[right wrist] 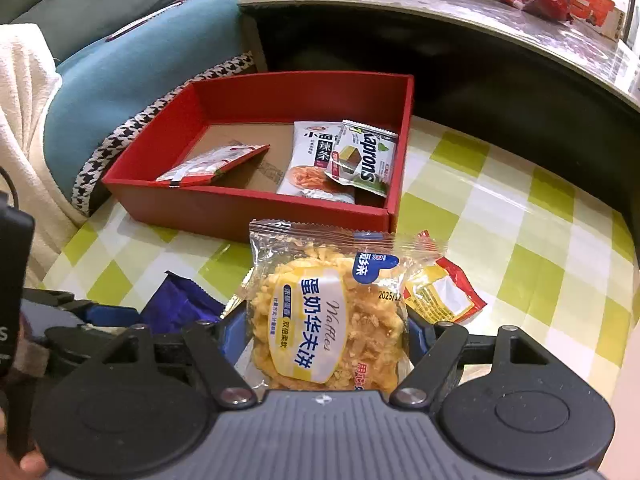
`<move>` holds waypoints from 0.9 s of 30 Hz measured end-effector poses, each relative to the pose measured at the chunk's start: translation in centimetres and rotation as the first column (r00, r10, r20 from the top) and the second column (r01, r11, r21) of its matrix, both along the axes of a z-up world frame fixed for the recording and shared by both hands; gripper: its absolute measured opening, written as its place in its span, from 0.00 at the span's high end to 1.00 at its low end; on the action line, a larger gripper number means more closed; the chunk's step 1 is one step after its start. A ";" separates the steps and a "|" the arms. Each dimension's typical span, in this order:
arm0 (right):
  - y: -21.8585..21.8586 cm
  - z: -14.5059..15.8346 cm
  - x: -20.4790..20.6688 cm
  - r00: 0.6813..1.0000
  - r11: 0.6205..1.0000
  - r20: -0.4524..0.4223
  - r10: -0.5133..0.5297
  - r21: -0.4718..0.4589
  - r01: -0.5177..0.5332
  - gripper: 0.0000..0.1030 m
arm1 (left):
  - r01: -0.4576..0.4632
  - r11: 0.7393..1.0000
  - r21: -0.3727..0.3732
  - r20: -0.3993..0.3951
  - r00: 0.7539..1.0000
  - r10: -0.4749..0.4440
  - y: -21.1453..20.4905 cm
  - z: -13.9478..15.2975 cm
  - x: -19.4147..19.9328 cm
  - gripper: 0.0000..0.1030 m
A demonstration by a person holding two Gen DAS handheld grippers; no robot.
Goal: Organize snacks
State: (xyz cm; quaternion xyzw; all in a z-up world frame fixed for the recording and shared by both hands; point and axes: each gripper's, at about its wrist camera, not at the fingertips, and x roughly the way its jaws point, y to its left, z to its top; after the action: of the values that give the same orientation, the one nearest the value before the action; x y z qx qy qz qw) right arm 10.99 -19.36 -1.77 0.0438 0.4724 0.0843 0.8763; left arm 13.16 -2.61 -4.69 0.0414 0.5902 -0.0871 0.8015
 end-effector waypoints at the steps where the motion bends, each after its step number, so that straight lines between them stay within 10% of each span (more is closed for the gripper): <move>1: 0.0 0.0 0.0 1.000 1.000 0.001 0.000 0.003 0.000 0.26 | -0.003 1.000 0.003 0.004 1.000 0.003 0.1 0.1 -0.1 0.19; 18: 1.7 -0.5 0.3 0.999 0.999 -0.016 0.050 -0.012 -0.051 0.26 | -0.074 0.997 -0.012 -0.020 0.997 0.074 3.6 0.1 -0.5 0.13; 27: 2.1 -0.3 0.4 0.998 0.998 -0.012 0.059 -0.015 -0.059 0.26 | -0.079 0.997 0.007 -0.002 0.997 0.079 2.6 -0.1 -0.9 0.26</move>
State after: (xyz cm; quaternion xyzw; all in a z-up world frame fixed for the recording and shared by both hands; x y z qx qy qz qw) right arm 11.36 -17.31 -2.12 0.0237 0.4790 0.1062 0.8711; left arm 12.29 -0.02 -4.77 0.0207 0.5925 -0.0534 0.8036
